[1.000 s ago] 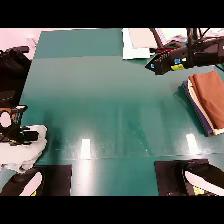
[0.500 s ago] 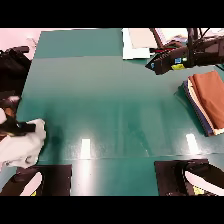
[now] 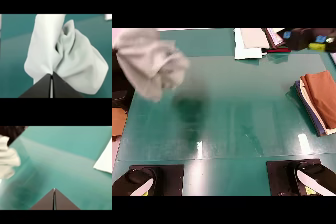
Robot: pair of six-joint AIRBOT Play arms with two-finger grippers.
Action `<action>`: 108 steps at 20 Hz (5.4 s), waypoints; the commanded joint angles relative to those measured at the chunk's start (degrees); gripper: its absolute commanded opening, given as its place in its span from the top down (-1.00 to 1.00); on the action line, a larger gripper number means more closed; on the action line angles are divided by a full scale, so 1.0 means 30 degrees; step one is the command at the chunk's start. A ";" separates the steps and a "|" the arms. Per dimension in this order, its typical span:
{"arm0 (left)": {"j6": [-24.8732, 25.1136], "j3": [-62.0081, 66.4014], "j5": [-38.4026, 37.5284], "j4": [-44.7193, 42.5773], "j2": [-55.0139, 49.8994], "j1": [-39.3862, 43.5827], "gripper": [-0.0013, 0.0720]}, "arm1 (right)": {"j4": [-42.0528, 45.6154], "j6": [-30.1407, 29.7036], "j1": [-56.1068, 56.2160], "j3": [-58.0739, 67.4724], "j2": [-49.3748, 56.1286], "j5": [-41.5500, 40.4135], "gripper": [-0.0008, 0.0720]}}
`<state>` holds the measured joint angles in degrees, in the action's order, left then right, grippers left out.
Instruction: Fold the shirts.
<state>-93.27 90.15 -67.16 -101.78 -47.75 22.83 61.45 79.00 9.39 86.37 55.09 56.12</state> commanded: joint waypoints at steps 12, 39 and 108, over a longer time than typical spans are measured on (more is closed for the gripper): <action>0.5049 0.4452 0.3053 0.5457 -1.2152 0.9610 -0.69 | 0.0015 0.0561 -0.3774 0.6849 0.2769 0.5690 0.92; 0.4269 -0.6492 0.3402 1.4761 -1.4214 -0.3373 0.90 | -0.0044 0.0568 -0.3111 0.4524 0.3147 0.6674 0.92; 0.3024 -0.1821 0.0364 0.8364 -1.1650 -0.7133 -0.55 | -0.1195 -0.0634 -0.3577 0.3235 1.1992 0.3738 -0.09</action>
<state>-83.57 84.77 -58.67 -77.01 -83.18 4.84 61.14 77.12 0.10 96.33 90.63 65.78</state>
